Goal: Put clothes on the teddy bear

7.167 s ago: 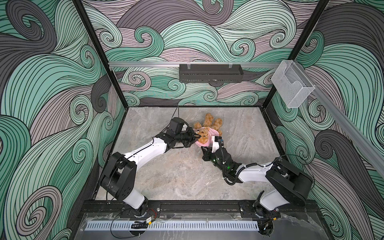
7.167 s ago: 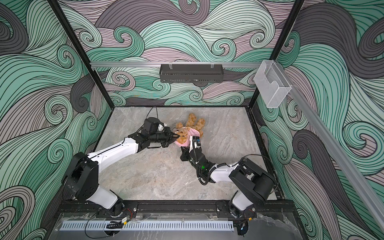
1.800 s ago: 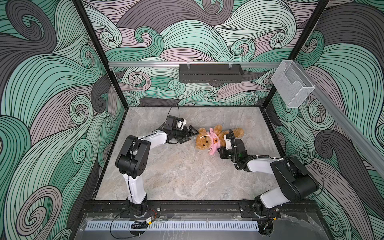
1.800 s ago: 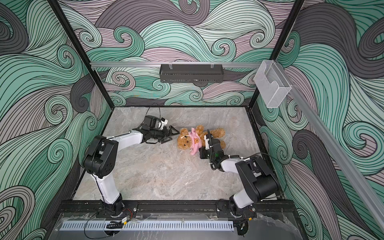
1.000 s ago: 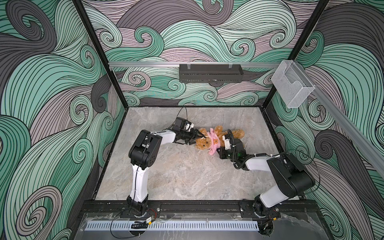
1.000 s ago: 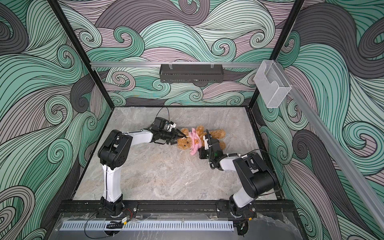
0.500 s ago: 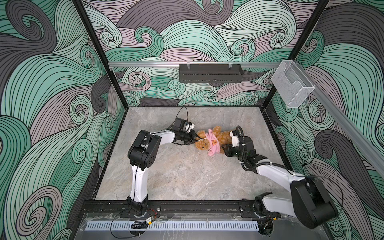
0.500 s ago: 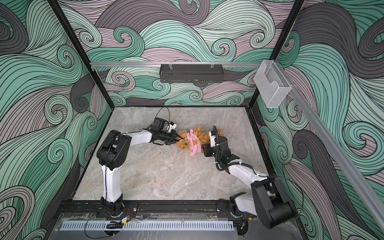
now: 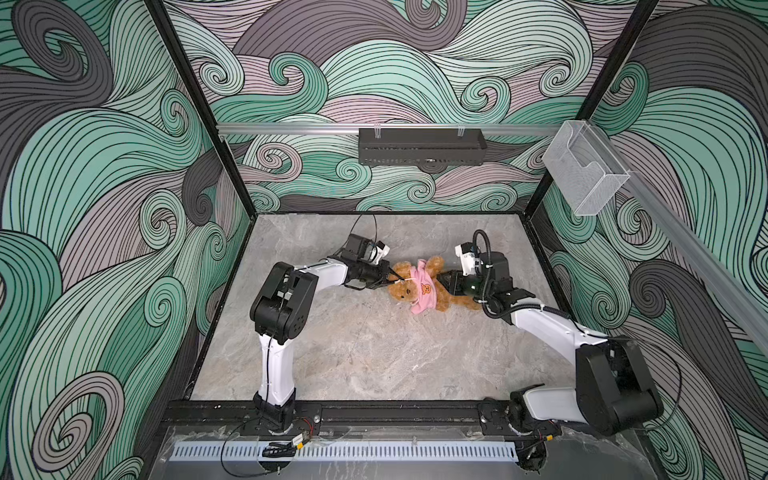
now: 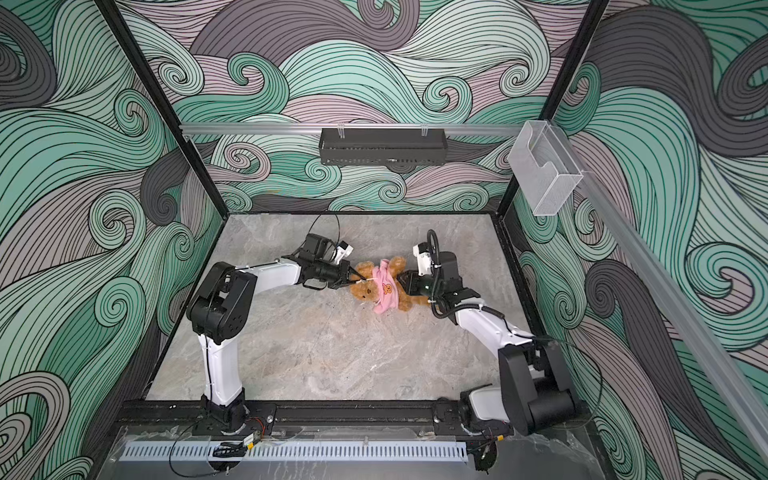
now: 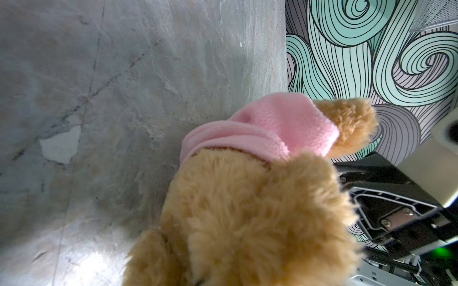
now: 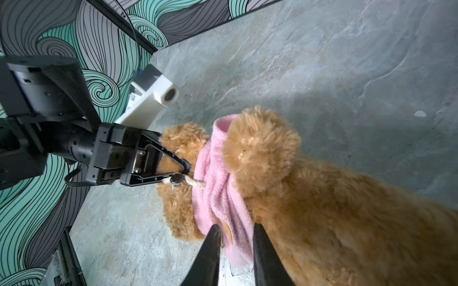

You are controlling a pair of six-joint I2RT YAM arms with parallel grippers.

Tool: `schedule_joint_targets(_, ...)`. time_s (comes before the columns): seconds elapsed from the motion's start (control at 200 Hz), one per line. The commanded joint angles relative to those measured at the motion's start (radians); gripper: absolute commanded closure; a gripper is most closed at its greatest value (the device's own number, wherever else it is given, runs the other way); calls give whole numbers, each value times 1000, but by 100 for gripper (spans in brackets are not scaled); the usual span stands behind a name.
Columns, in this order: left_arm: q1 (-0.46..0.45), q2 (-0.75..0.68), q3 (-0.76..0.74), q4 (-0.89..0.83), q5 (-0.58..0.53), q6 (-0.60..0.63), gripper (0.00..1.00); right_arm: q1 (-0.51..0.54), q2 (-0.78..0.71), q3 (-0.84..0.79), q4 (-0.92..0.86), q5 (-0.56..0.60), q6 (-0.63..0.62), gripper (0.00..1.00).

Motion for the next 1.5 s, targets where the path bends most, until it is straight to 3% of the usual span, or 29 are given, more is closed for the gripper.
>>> schedule_joint_targets(0.0, -1, -43, -8, -27, 14, 32, 100, 30, 41, 17, 41, 38, 8, 75)
schedule_joint_targets(0.5, -23, -47, -6, -60, 13, 58, 100, 65, 202, 55, 166, 76, 32, 78)
schedule_joint_targets(0.655, -26, -46, -2, -79, 8, 73, 100, 69, 222, 69, 190, 86, 51, 90)
schedule_joint_targets(0.73, -25, -49, 3, -104, -4, 87, 100, 69, 208, 71, 175, 139, 47, 100)
schedule_joint_targets(1.111, -25, -76, -2, -252, -121, 140, 100, 33, -1, 14, 111, 475, -3, 100)
schedule_joint_targets(1.496, -25, -133, -45, -308, -209, 195, 100, -77, -7, -10, 84, 529, 21, 100)
